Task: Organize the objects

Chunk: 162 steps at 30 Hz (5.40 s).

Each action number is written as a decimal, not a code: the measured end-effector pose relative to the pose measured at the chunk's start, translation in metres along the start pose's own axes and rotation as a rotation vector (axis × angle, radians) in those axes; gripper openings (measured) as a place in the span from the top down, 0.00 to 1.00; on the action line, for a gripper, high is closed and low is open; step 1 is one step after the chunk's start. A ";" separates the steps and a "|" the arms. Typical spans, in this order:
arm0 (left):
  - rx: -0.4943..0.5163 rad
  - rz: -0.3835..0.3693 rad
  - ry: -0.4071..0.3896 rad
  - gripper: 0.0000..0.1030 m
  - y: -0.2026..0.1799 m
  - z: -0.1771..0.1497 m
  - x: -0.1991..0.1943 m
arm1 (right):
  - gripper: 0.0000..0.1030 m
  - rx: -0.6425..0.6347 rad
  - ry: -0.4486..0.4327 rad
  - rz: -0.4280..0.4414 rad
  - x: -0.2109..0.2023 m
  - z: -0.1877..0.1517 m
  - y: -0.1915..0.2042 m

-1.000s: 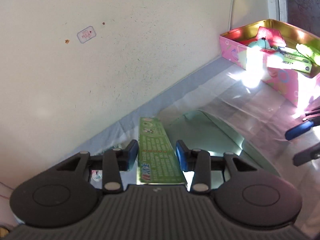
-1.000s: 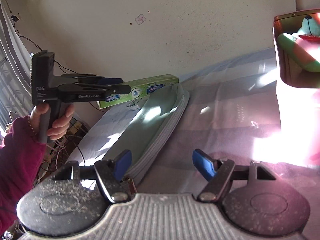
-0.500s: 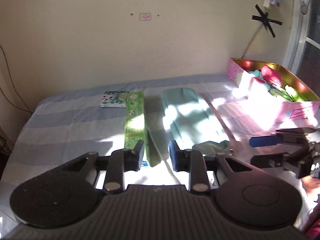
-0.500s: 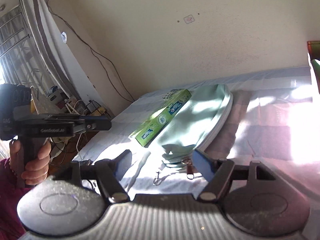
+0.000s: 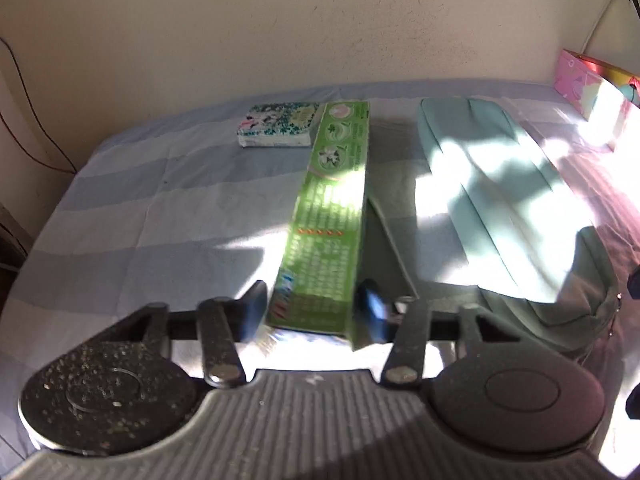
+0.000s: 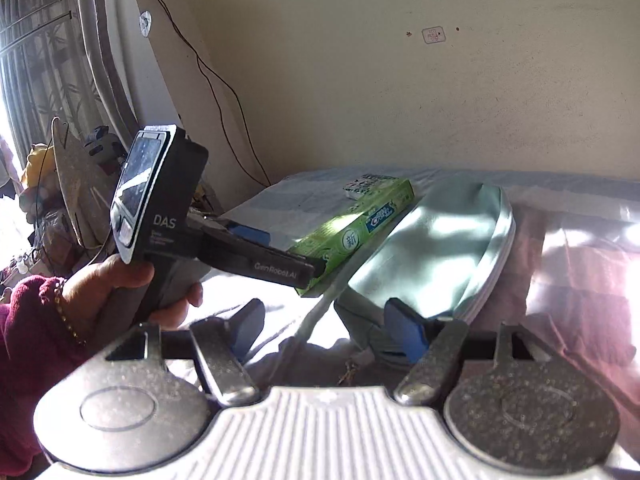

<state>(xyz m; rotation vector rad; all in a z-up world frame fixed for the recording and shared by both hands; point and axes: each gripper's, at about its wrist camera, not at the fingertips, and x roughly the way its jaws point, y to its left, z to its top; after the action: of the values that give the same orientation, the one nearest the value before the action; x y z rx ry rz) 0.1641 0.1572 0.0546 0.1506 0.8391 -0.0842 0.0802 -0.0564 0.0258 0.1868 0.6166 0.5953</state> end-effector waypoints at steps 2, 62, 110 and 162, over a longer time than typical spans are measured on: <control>-0.028 -0.015 -0.010 0.56 0.008 -0.009 -0.012 | 0.33 -0.009 -0.001 0.001 0.004 0.006 -0.001; -0.387 -0.283 -0.200 0.10 0.001 -0.104 -0.093 | 0.61 0.071 0.285 0.127 0.026 -0.030 0.009; -0.132 -0.546 -0.352 0.43 -0.166 0.036 -0.110 | 0.61 -0.085 -0.197 -0.118 -0.125 0.004 -0.070; 0.268 -0.461 -0.325 0.21 -0.246 -0.060 -0.107 | 0.33 0.358 -0.316 -0.550 -0.194 -0.054 -0.133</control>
<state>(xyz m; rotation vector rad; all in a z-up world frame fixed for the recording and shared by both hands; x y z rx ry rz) 0.0157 -0.0739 0.0706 0.1864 0.5213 -0.6396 -0.0169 -0.2774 0.0325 0.4210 0.4346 -0.0824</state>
